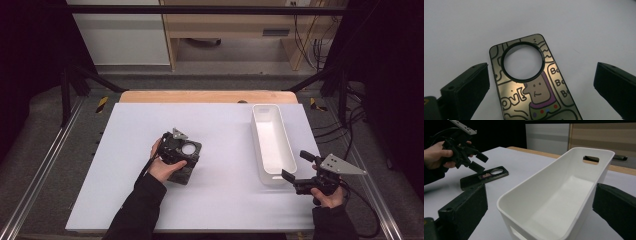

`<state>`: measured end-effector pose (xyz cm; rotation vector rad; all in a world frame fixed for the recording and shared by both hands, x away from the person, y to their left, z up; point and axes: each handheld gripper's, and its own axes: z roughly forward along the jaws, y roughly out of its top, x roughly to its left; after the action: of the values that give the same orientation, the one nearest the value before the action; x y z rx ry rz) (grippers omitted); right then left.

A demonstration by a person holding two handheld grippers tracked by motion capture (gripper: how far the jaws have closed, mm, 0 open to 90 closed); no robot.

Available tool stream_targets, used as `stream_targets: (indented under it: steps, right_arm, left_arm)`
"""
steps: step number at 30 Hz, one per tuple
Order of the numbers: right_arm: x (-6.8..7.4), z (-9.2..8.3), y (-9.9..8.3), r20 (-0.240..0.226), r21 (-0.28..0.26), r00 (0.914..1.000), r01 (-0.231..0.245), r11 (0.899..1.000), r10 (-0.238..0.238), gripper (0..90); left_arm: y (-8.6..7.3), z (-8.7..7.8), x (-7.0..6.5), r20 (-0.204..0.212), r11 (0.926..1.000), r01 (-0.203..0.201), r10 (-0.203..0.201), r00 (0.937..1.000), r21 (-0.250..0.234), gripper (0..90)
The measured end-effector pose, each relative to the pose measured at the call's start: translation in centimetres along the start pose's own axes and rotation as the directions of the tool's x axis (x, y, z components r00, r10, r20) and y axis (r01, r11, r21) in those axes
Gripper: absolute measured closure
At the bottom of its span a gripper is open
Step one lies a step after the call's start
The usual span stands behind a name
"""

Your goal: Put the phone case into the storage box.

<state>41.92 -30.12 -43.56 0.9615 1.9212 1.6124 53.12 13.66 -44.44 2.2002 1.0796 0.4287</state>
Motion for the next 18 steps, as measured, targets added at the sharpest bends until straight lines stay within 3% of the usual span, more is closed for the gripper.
stream_targets:
  steps: [18]
  right_arm:
    - [0.0,0.0,0.0,-0.001,0.001,1.0000,0.000,1.000,0.000,0.3]
  left_arm:
    - [-1.3,2.0,-0.3,-0.005,0.9981,0.013,-0.013,0.9999,0.059,0.9]
